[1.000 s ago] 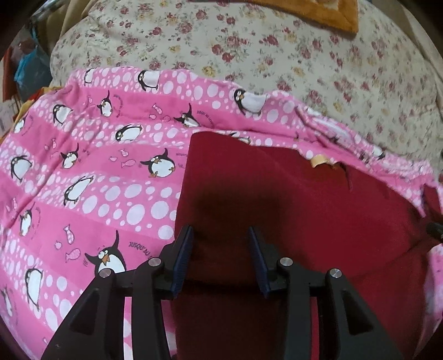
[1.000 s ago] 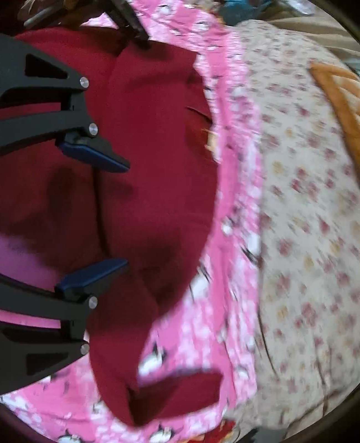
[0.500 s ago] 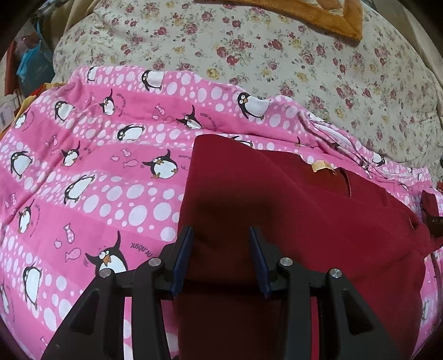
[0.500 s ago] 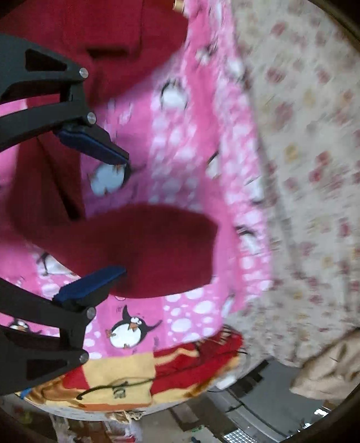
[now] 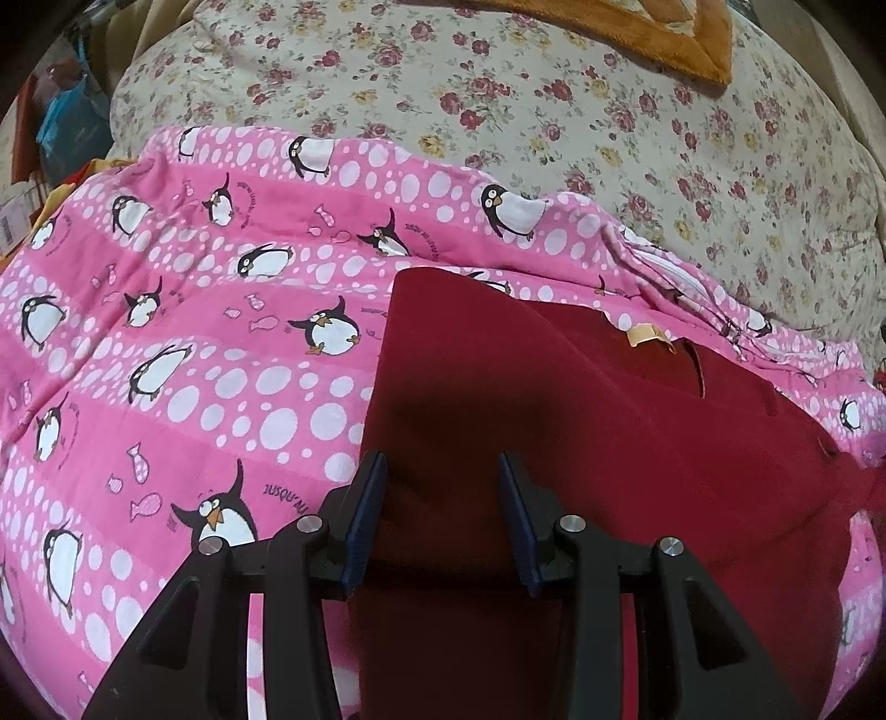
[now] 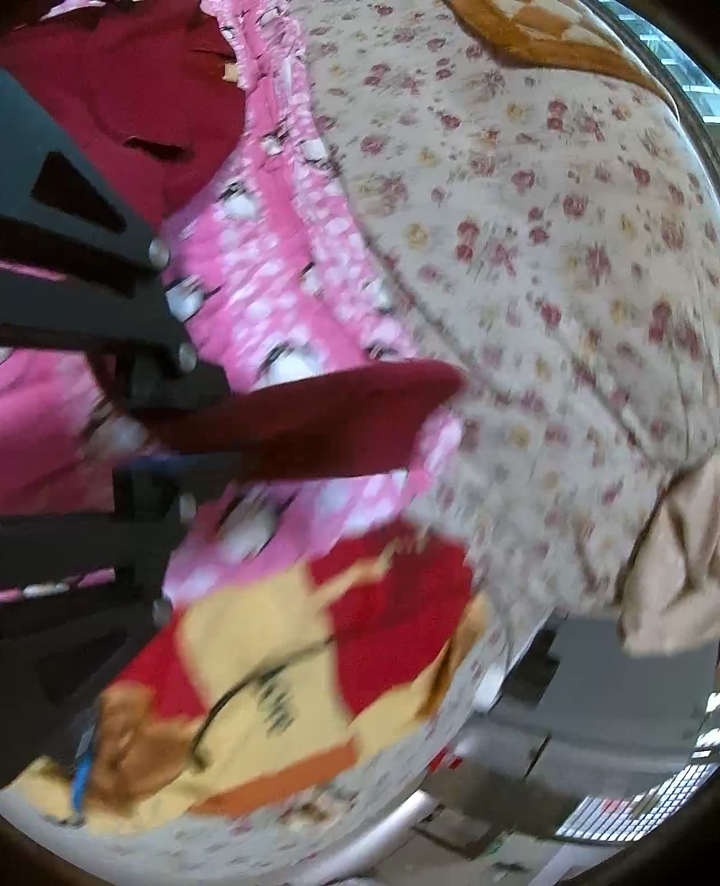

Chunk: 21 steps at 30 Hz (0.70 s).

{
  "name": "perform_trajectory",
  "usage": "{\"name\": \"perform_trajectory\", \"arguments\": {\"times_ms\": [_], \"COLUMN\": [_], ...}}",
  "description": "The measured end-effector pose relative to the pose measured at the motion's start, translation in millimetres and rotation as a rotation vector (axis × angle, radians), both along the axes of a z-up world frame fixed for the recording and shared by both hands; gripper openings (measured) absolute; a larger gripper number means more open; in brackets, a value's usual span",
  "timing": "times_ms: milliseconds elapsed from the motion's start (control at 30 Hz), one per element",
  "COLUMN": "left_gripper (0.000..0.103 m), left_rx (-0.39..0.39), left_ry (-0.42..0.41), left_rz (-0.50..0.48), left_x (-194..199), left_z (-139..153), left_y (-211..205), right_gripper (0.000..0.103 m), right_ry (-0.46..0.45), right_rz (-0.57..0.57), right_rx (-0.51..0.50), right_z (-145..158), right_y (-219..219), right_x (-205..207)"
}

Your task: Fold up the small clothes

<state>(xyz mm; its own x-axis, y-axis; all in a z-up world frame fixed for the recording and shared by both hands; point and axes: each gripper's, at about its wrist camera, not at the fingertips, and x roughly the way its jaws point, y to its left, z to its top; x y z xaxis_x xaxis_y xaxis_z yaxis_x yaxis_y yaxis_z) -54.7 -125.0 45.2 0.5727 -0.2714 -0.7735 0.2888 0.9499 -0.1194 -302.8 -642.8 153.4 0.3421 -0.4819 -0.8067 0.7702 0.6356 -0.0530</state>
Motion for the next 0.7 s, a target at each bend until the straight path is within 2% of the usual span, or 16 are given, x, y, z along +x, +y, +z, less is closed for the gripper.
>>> {"name": "perform_trajectory", "arguments": {"times_ms": [33,167,267,400,467,600,700], "left_gripper": [0.02,0.02,0.02,0.02,0.02,0.02,0.02], "left_rx": [-0.006,-0.021,-0.028,-0.013,-0.002,0.006,0.005], "left_ry": [0.001,0.002,0.005,-0.006,-0.011,-0.012,-0.015], "left_rz": [0.002,0.019,0.026,0.019,0.012,-0.002,-0.007], "left_x": [0,-1,-2,-4,-5,-4,-3], "left_z": [1,4,4,3,3,2,3], "left_y": [2,6,8,5,3,0,0], "right_gripper": [0.047,0.047,0.048,0.055,0.057,0.057,0.057], "right_ry": [0.007,0.006,-0.036,-0.096,-0.103,-0.023,0.011], "right_rz": [-0.016,-0.068,-0.025,0.092,0.123,0.108,0.056], "right_rx": [0.003,0.012,0.041,0.143,0.203,0.284,0.305], "right_z": [0,7,13,3,-15,-59,-83], "right_y": [-1,0,10,24,27,24,14], "right_x": [-9,-59,-68,-33,-5,46,64]}}
